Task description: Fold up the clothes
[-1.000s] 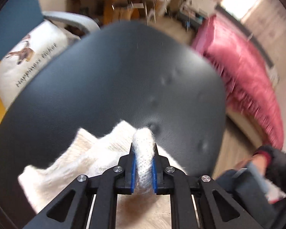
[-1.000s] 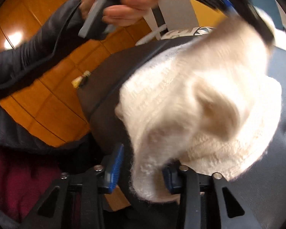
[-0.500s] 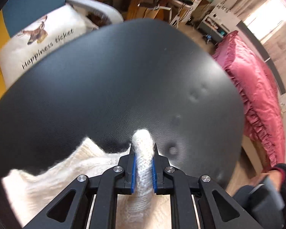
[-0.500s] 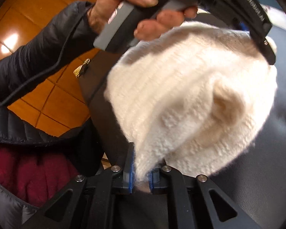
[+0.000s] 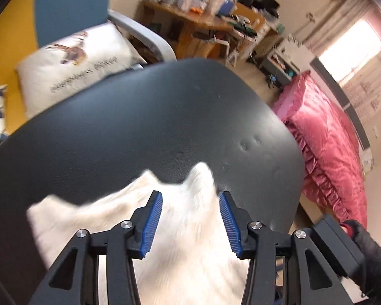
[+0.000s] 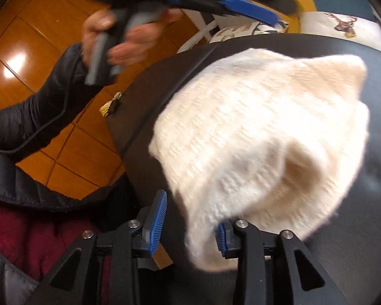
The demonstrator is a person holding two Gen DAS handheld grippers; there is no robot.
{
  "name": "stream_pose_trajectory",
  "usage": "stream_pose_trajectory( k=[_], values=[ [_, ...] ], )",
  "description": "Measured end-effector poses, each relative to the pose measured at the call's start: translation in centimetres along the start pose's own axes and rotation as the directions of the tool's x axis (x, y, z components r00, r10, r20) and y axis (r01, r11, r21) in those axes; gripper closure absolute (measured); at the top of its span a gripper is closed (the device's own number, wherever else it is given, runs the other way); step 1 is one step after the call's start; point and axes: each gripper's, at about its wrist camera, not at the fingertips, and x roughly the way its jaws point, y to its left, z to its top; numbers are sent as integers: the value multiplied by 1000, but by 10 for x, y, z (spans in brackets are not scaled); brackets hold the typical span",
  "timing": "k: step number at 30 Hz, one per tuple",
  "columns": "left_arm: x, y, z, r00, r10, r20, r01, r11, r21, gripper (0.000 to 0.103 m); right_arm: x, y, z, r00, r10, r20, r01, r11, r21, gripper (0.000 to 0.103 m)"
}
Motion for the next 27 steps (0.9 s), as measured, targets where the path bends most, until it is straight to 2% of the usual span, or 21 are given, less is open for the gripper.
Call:
stream_pose_trajectory(
  k=[3,5,7,9,10,13,15,17,19,23,24,26,27],
  values=[
    [-40,3,-42,998,14,54,-14,1000,-10,50,10,-4,-1,1000,27,3,-27,999,19,60],
    [-61,2,-78,996,46,70,-47,999,6,50,18,-7,2,998,55,12,-55,998,41,60],
    [-71,-3,-119,996,64,63,-67,997,35,50,22,-12,3,996,84,32,-86,994,69,60],
    [-78,-7,-163,997,65,38,-68,996,64,51,27,-15,5,993,120,18,-121,988,96,61],
    [-76,-9,-181,998,58,16,-59,995,75,51,29,-16,5,987,163,8,-162,981,104,63],
    [-57,-17,-214,994,106,-20,-103,989,109,51,28,-17,7,942,334,27,-334,932,138,64],
    [-42,-20,-222,995,100,-24,-97,990,105,51,21,-23,10,911,402,94,-413,894,172,64],
    [-28,-26,-223,996,87,-16,-85,989,117,51,11,-31,11,866,468,175,-496,847,191,64],
    [-16,-30,-221,994,111,-13,-108,982,153,51,2,-35,10,853,474,218,-514,835,197,64],
    [10,-31,-217,985,169,-41,-158,966,205,52,0,-39,6,858,466,217,-509,829,232,63],
    [13,-31,-218,982,185,-41,-172,961,218,59,0,-40,5,858,466,216,-509,827,238,62],
    [15,-34,-220,977,211,-33,-195,946,257,82,0,-42,2,861,458,220,-504,828,246,61],
    [15,-36,-221,975,219,-33,-201,937,285,93,4,-45,-1,875,438,204,-480,837,264,61]
  ],
)
